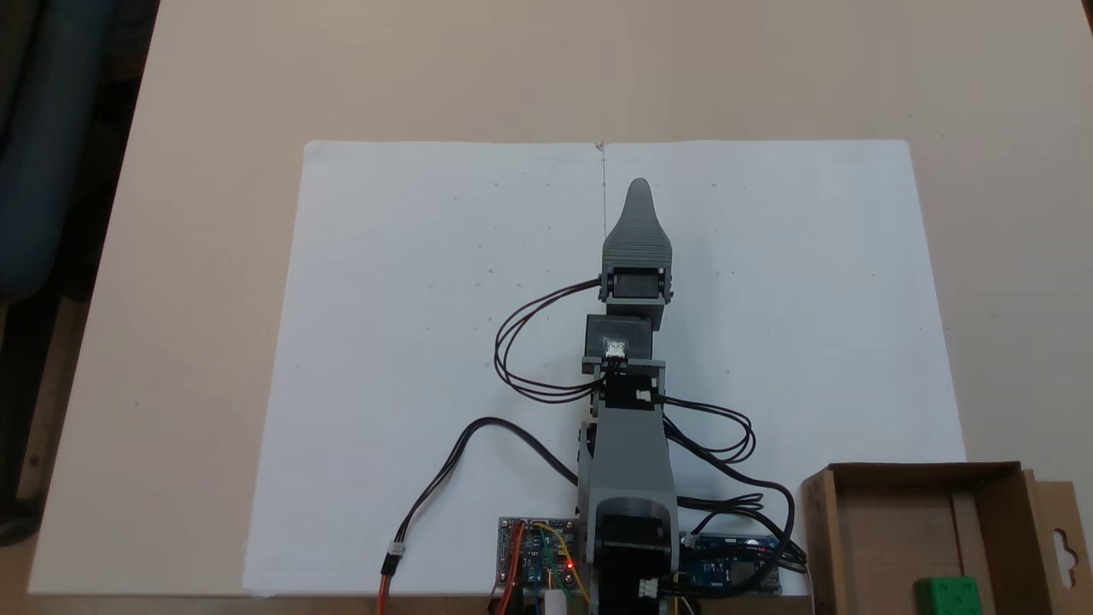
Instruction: Grasp a green dice and put it in the bin.
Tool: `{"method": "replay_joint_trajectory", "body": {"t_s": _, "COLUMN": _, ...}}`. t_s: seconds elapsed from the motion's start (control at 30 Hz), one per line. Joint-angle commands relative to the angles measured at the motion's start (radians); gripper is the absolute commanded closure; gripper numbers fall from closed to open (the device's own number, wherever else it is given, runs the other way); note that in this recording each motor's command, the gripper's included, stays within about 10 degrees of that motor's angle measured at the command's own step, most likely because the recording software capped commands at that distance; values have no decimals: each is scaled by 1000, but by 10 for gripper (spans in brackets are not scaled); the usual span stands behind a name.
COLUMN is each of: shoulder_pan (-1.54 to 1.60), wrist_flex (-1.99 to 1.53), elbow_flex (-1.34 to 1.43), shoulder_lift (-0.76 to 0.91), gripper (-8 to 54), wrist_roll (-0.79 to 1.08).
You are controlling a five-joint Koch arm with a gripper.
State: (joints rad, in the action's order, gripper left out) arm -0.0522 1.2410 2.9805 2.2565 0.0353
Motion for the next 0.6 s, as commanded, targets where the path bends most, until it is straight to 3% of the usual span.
{"method": "replay_joint_trajectory", "body": {"t_s": 0.0, "shoulder_pan": -9, "wrist_flex": 167, "elbow_flex": 3, "shoulder_lift": 114, "gripper": 18, "wrist_roll": 48}}
{"method": "replay_joint_trajectory", "body": {"t_s": 0.33, "shoulder_pan": -8, "wrist_flex": 455, "elbow_flex": 100, "shoulder_lift": 114, "gripper": 15, "wrist_roll": 44}}
{"method": "replay_joint_trajectory", "body": {"t_s": 0.57, "shoulder_pan": -8, "wrist_flex": 472, "elbow_flex": 147, "shoulder_lift": 114, "gripper": 9, "wrist_roll": 43}}
